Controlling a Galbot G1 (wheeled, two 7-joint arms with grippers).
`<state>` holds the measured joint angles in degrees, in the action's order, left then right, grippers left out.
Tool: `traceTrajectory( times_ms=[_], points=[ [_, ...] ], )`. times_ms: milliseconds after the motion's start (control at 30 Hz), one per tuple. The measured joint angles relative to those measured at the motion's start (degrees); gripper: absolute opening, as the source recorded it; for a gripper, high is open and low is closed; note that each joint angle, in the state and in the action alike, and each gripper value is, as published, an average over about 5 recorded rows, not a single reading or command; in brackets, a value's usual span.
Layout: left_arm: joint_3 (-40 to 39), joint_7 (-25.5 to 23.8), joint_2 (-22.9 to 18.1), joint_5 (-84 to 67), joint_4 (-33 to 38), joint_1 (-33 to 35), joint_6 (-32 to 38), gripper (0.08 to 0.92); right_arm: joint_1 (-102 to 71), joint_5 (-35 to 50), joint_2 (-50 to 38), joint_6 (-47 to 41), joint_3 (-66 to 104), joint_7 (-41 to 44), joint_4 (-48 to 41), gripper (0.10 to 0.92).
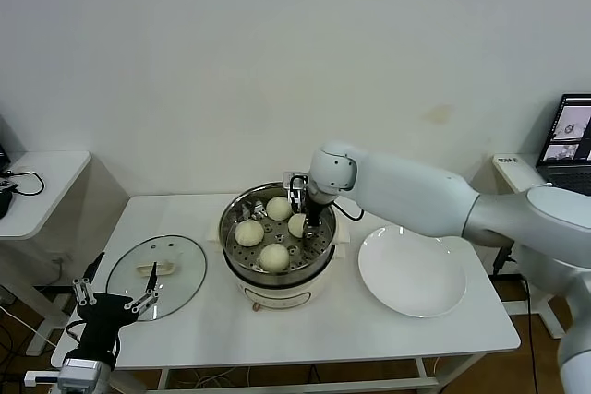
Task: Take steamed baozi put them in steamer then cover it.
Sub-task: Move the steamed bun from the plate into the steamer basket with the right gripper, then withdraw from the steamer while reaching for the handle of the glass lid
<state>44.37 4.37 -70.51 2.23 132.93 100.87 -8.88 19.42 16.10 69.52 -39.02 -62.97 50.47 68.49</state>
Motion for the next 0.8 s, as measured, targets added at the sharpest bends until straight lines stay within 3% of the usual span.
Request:
traceTrajectory(
  times_ms=[333,800],
  points=[
    [0.1,0.0,-0.1,0.0,0.1,0.1,0.0,0.823,0.1,-0.2,-0.6,-0.3,1.1,0.1,0.5,0.809],
    [-0.1,0.3,-0.1,-0.4,0.0,-0.6,0.1,0.823,1.1,5.4,-7.3,-1.9,5.2,-4.4,8.3,0.823]
  ],
)
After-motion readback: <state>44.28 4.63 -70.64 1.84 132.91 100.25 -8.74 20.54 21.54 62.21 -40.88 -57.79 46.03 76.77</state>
